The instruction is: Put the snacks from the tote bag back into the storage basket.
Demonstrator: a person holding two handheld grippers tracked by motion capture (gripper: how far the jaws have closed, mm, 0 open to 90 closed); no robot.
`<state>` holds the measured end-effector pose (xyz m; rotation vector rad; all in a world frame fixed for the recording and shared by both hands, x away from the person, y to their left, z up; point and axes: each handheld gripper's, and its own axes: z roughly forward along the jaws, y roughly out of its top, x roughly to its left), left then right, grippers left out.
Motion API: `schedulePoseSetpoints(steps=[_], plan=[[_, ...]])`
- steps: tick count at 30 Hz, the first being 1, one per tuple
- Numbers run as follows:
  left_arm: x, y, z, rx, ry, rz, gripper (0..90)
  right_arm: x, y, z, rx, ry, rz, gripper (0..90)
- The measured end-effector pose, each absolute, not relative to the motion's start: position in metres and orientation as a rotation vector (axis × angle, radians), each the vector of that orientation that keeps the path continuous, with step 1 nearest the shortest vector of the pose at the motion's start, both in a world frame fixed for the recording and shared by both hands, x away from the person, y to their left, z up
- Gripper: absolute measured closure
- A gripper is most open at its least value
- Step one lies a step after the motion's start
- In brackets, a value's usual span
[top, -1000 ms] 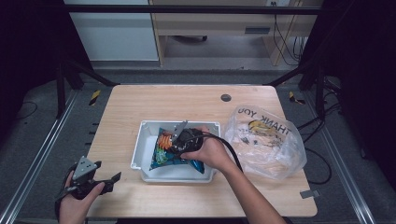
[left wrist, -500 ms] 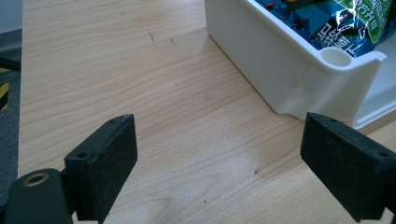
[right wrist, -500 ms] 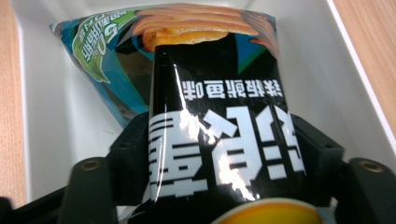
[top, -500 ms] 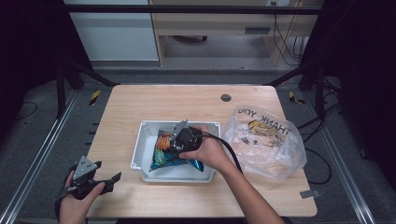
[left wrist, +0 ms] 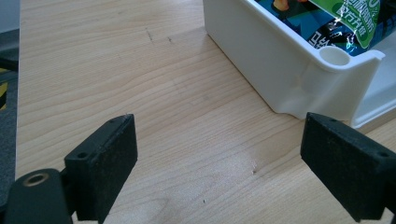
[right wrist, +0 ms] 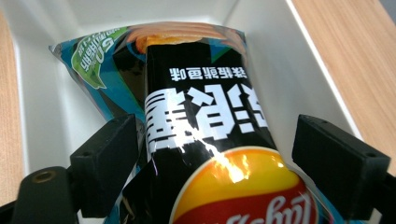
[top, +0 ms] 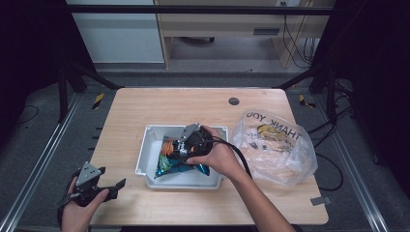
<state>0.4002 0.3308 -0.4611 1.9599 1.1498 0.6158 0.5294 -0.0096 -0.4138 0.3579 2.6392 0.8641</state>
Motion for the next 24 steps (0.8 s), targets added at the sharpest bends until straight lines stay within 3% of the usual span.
schedulePoseSetpoints(steps=[24], plan=[[0.399,0.333,-0.463,1.96,1.159,0.605,10.5,0.517,-0.026,-0.388,0.441,2.585,0.927,8.7]])
